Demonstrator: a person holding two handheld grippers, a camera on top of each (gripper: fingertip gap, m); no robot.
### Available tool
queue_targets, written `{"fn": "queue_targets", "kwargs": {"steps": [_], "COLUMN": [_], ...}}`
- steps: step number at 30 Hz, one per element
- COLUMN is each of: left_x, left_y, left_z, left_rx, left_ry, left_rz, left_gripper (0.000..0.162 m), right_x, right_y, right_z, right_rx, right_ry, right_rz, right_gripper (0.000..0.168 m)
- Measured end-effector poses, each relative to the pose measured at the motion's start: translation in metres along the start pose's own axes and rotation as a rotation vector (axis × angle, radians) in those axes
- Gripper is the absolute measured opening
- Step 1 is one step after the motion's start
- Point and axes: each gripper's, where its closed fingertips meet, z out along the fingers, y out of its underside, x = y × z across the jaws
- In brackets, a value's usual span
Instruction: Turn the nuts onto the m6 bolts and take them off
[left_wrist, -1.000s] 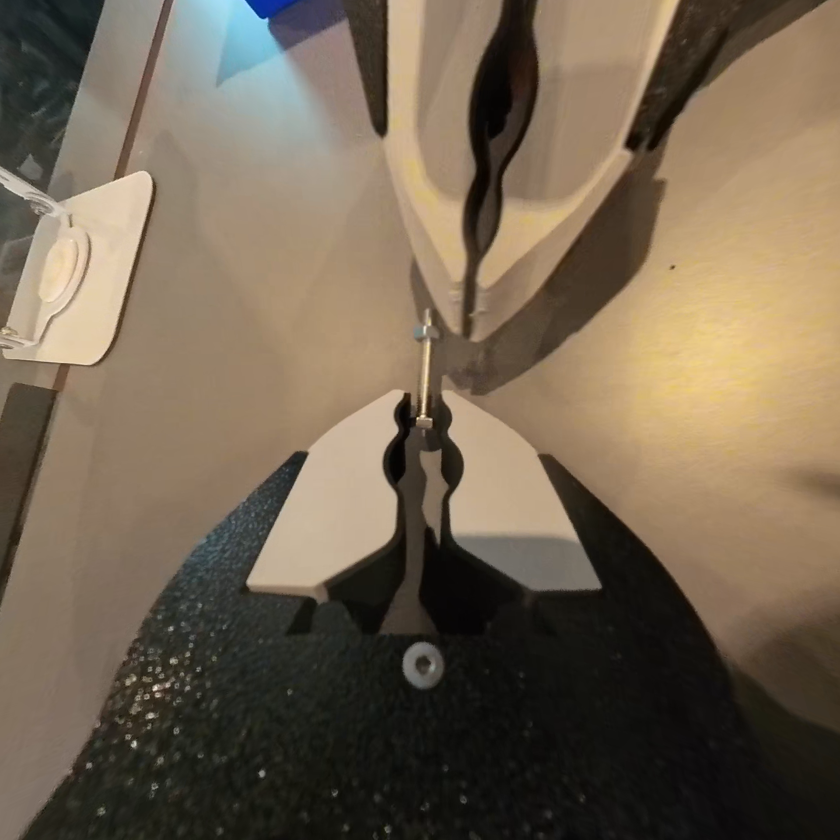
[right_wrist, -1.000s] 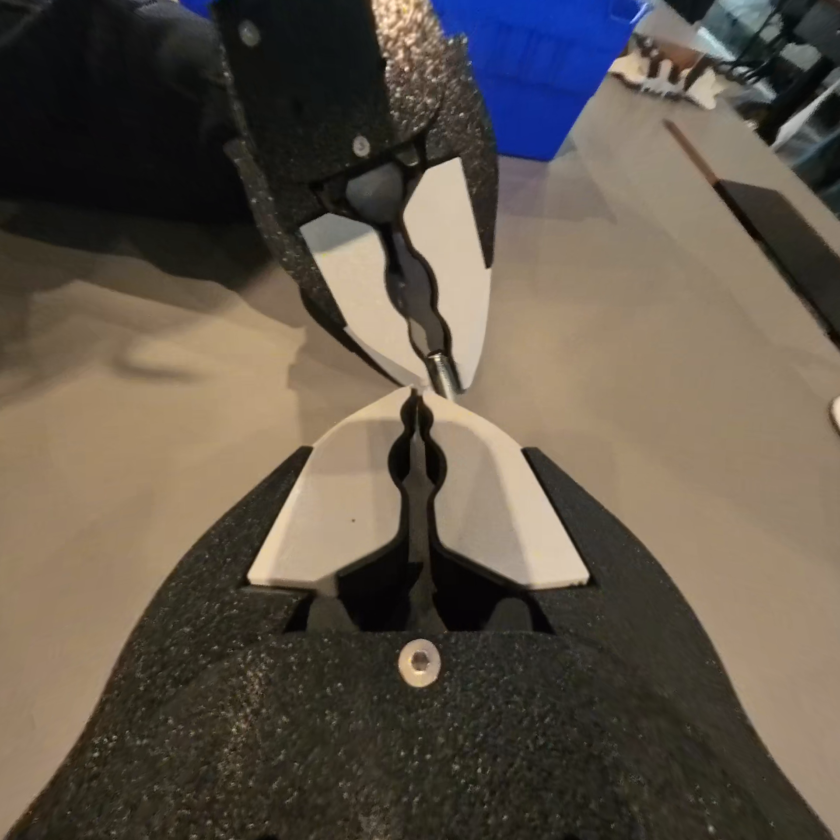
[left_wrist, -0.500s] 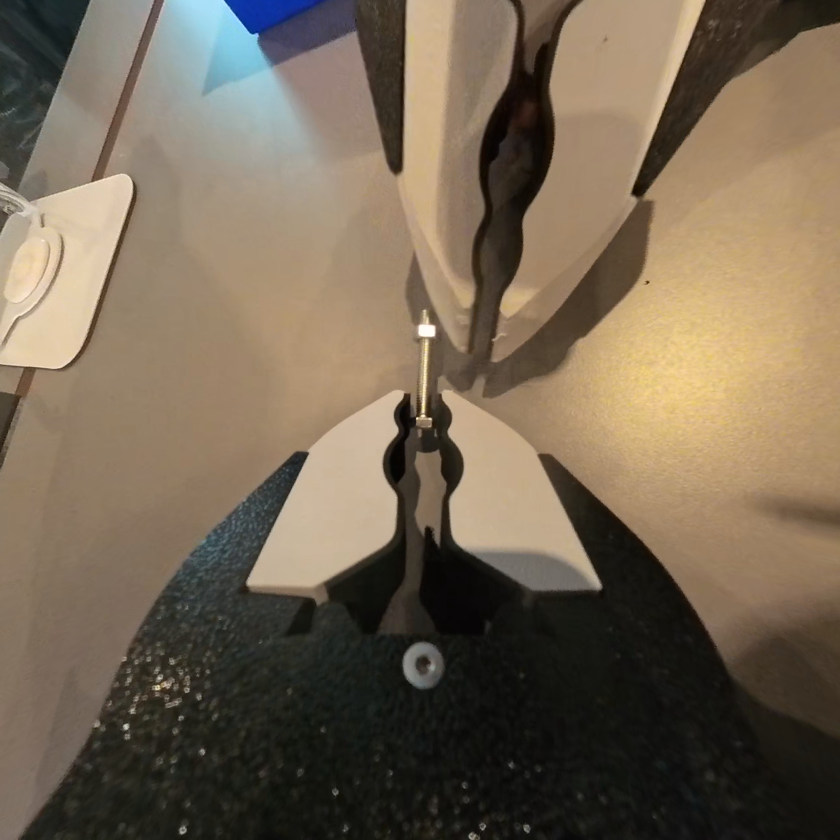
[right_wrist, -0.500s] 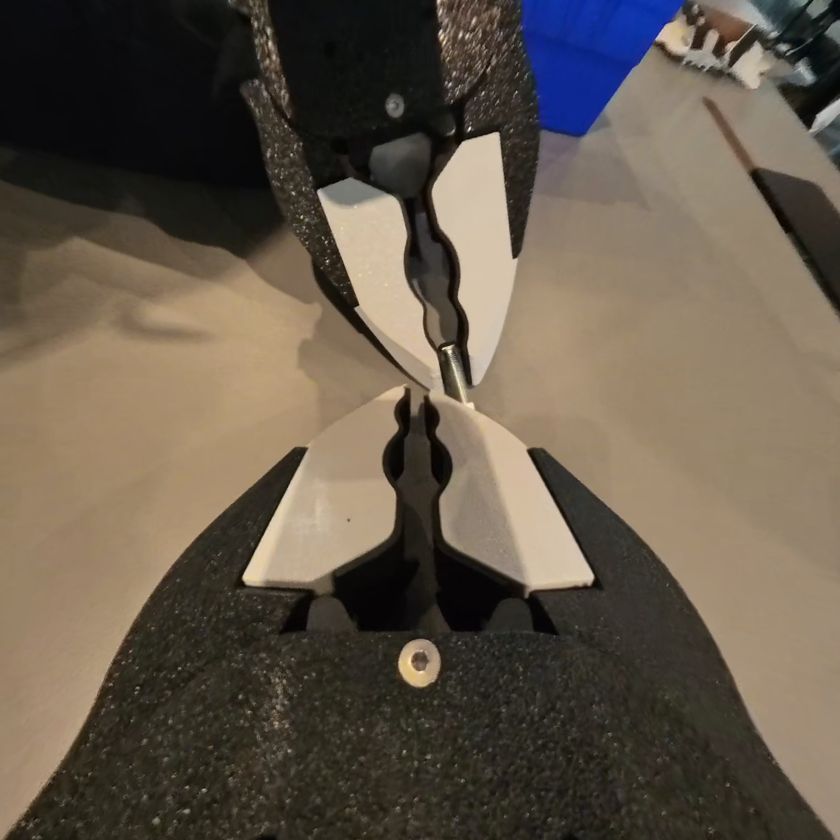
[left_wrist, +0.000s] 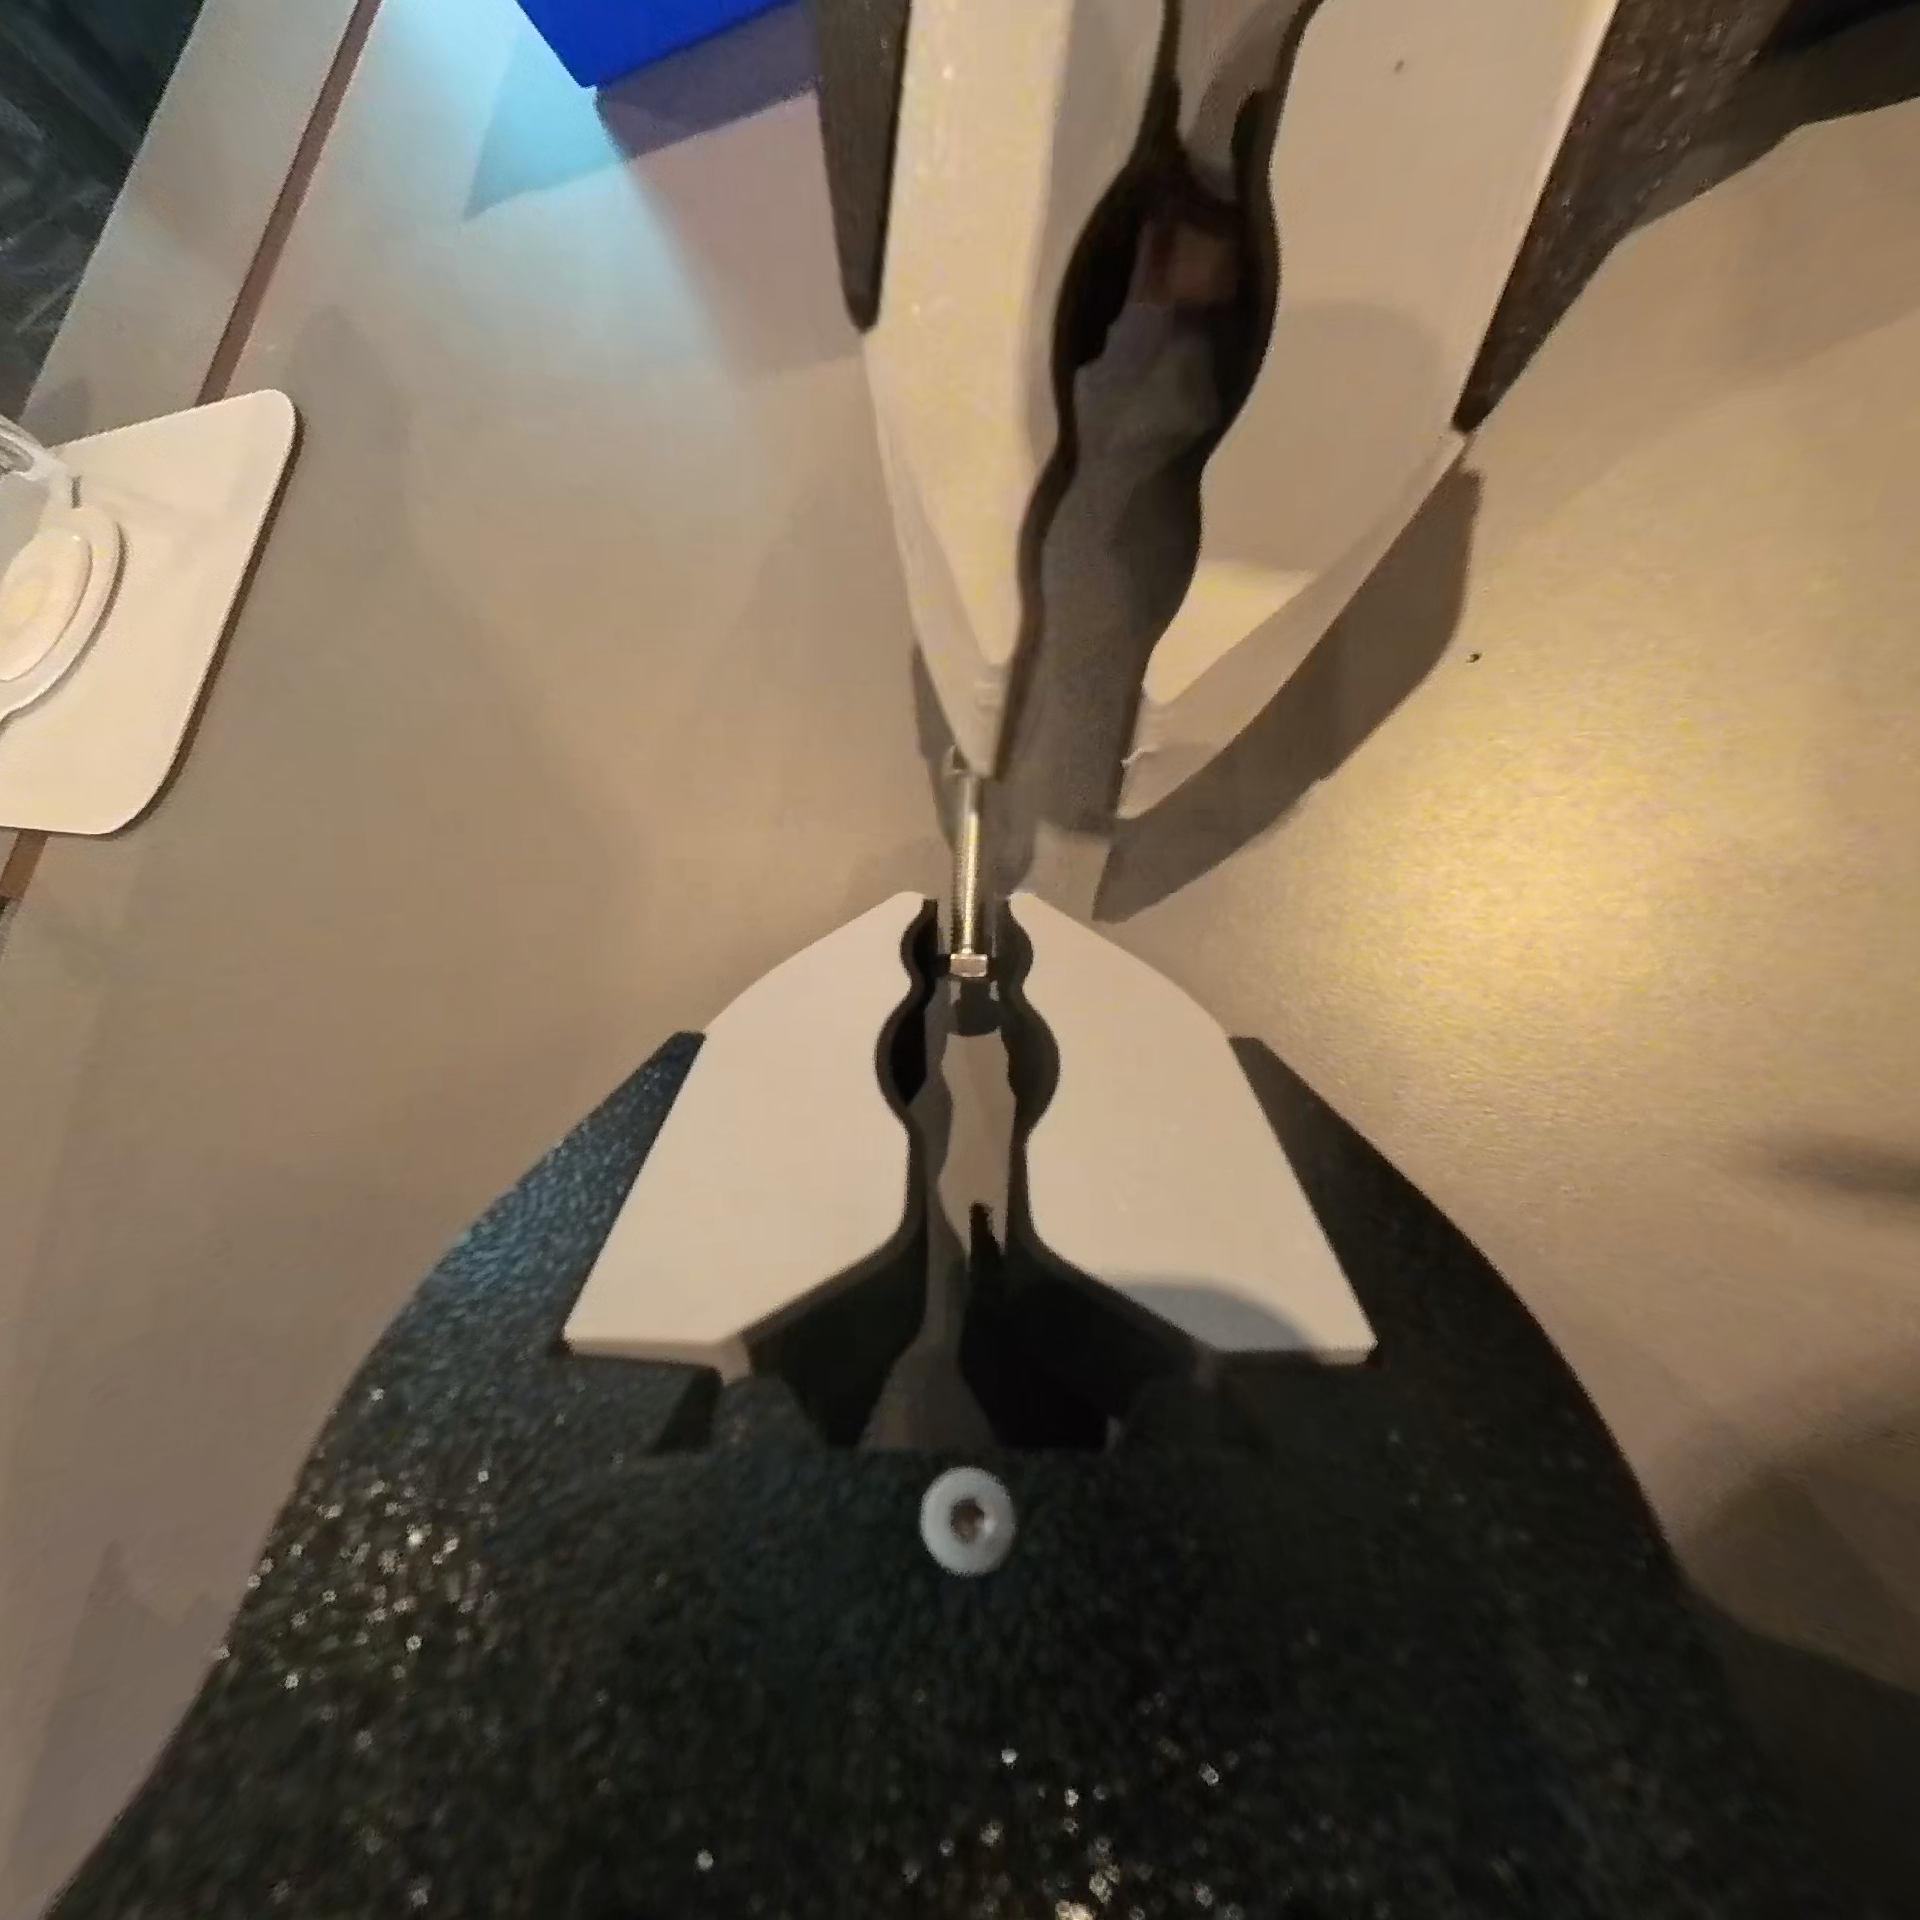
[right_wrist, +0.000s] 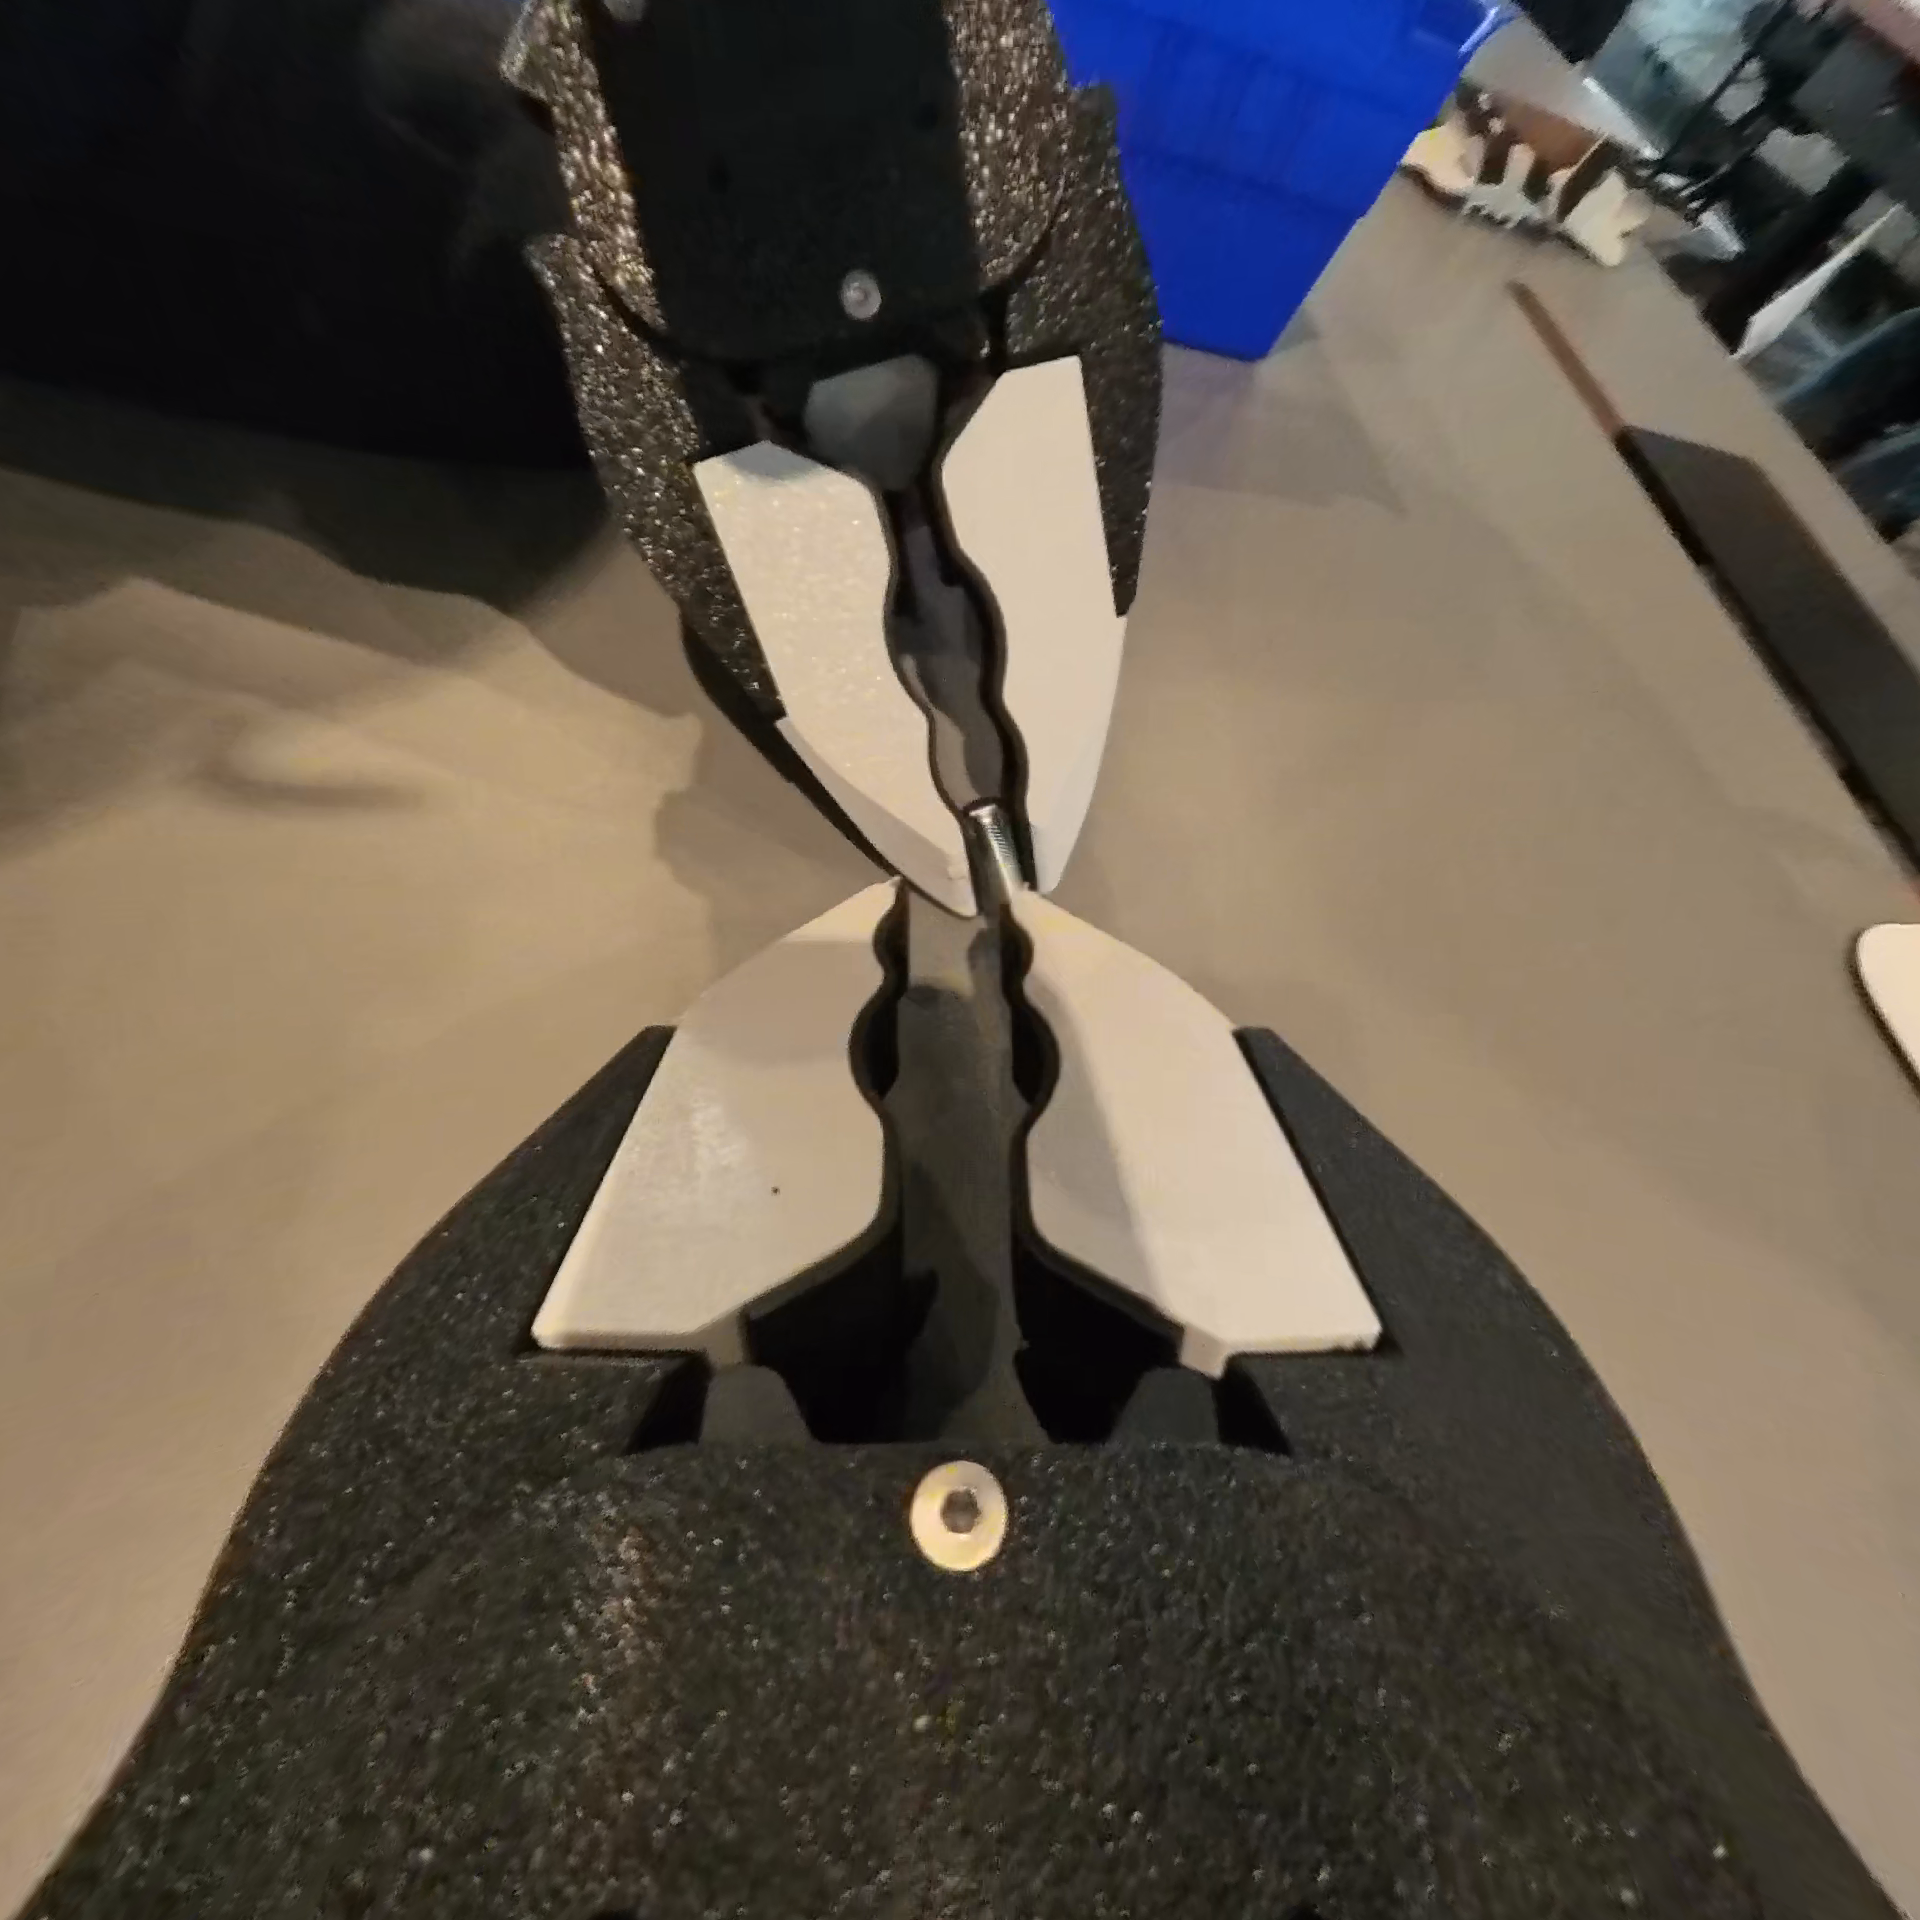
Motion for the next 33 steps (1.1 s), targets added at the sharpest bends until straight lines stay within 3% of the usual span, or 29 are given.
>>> {"fn": "queue_targets", "kwargs": {"steps": [4, 10, 19, 24, 29, 33], "left_x": [0.0, 0.0, 0.004, 0.004, 0.004, 0.004], "left_y": [0.0, -0.001, -0.003, -0.003, -0.003, -0.003], "left_z": [0.0, -0.001, 0.0, 0.0, 0.0, 0.0], "left_rx": [0.002, 0.008, 0.019, 0.019, 0.02, 0.019], "left_ry": [-0.003, -0.004, 0.014, 0.014, 0.016, 0.014], "left_rz": [0.016, 0.027, 0.032, 0.032, 0.026, 0.028], "left_gripper": [0.01, 0.01, 0.01, 0.01, 0.01, 0.01], "right_x": [0.002, 0.002, -0.008, 0.003, 0.003, -0.012], "right_y": [0.003, 0.011, 0.003, 0.0, 0.006, 0.004], "right_z": [0.003, 0.004, -0.006, -0.004, -0.003, -0.004], "right_rx": [-0.03, -0.076, -0.02, -0.015, -0.057, -0.051], "right_ry": [0.022, 0.024, -0.076, 0.035, 0.031, -0.071], "right_rz": [-0.01, -0.026, 0.008, -0.068, -0.061, -0.049], "right_gripper": [0.029, 0.03, 0.002, 0.014, 0.024, 0.003]}}
